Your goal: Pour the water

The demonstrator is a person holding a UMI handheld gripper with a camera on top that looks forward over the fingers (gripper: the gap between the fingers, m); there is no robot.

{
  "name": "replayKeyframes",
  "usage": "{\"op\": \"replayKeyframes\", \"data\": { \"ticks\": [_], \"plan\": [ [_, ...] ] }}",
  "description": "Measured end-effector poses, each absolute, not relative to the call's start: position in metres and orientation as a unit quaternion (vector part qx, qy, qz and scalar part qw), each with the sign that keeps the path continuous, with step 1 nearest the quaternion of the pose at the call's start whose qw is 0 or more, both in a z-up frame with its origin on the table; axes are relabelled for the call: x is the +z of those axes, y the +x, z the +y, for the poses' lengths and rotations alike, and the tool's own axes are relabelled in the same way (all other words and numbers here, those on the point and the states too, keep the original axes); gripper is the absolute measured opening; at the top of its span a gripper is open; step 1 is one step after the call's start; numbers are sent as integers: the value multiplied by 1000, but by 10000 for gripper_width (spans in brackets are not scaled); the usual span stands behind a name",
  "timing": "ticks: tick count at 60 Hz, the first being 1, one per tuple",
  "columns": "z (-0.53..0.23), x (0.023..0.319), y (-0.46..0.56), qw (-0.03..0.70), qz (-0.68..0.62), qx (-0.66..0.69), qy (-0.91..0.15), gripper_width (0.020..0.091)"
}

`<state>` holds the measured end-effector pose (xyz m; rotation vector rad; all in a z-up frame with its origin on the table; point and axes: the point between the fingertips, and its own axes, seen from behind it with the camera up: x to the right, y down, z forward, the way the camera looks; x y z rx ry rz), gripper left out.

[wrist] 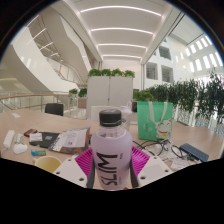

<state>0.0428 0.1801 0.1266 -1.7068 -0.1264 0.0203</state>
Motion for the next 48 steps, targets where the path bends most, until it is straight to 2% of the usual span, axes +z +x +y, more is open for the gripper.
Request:
{"op": "replayKeyframes", "data": {
  "ticks": [3, 14, 18, 19, 21, 27, 32, 35, 38, 48],
  "plan": [
    [175, 119, 56, 647, -47, 27, -761, 513],
    [180, 57, 69, 606, -26, 52, -793, 526],
    [179, 59, 70, 614, -24, 58, -787, 524],
    [174, 68, 71, 615, -25, 59, -786, 523],
    [177, 60, 69, 615, -27, 58, -786, 523],
    [176, 60, 70, 613, -26, 53, -788, 557],
    [168, 56, 72, 581, -24, 52, -812, 587],
    [156, 59, 70, 571, -23, 58, -818, 676],
    [141, 69, 69, 568, -21, 66, -820, 844],
    [71, 98, 70, 553, -19, 39, -832, 834]
  ]
}}
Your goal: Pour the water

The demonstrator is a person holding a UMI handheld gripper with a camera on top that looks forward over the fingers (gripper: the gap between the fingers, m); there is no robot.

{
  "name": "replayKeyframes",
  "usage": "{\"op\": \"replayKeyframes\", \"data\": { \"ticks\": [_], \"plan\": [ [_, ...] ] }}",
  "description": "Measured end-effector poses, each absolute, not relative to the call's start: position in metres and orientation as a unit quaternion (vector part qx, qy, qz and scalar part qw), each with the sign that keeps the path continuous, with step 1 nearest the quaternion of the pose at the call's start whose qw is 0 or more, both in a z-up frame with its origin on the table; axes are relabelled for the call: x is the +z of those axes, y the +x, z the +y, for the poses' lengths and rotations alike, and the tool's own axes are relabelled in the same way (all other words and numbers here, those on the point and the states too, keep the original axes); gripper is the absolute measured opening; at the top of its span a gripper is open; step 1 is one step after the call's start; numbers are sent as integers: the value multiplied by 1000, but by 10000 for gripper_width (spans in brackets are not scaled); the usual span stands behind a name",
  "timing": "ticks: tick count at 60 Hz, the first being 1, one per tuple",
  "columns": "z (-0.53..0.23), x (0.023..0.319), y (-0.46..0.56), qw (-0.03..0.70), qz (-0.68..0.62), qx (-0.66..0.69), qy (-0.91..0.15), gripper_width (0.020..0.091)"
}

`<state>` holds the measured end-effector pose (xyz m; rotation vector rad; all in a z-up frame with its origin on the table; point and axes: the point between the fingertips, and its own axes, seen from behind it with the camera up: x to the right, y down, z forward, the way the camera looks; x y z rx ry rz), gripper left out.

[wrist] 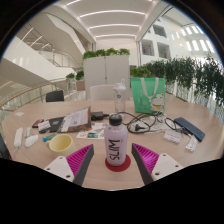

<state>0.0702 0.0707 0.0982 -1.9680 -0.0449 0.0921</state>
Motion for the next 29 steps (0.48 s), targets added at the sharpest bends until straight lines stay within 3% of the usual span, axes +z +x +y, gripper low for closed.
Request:
{"op": "replayKeyframes", "data": {
  "ticks": [12, 29],
  "plan": [
    [-25, 156, 39, 565, -19, 1, -825, 835],
    [-136, 206, -21, 556, 17, -12, -831, 835]
  ]
}}
